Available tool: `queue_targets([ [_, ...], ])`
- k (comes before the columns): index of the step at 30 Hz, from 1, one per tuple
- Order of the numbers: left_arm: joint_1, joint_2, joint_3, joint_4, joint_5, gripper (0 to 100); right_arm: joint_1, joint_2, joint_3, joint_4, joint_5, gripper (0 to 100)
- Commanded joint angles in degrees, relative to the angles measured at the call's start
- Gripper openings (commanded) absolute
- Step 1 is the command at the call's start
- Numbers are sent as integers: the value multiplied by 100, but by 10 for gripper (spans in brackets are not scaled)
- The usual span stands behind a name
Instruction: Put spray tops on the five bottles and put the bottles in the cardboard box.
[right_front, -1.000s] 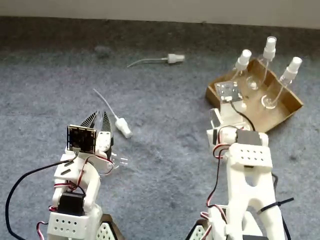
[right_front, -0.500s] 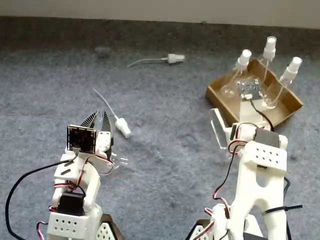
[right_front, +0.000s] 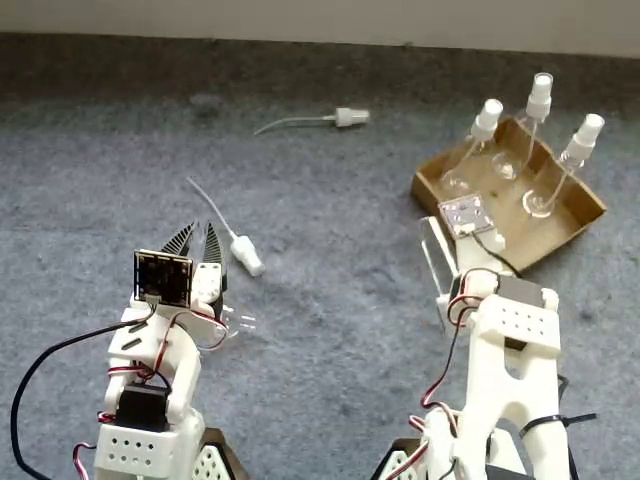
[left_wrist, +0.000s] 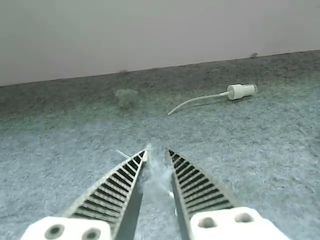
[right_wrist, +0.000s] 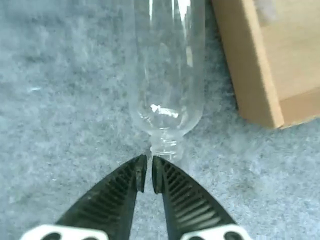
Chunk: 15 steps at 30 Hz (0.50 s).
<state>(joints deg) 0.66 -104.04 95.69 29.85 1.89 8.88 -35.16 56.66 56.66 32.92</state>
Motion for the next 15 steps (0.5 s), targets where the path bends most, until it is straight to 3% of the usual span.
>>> queue_targets([
  [1, 4, -75, -66, 0, 18, 6, -171, 4, 31, -497, 88, 5],
  [12, 4, -75, -66, 0, 18, 6, -1473, -57, 488, -971, 97, 5],
  [15, 13, -75, -57, 0, 18, 6, -1543, -66, 444, -945, 97, 5],
])
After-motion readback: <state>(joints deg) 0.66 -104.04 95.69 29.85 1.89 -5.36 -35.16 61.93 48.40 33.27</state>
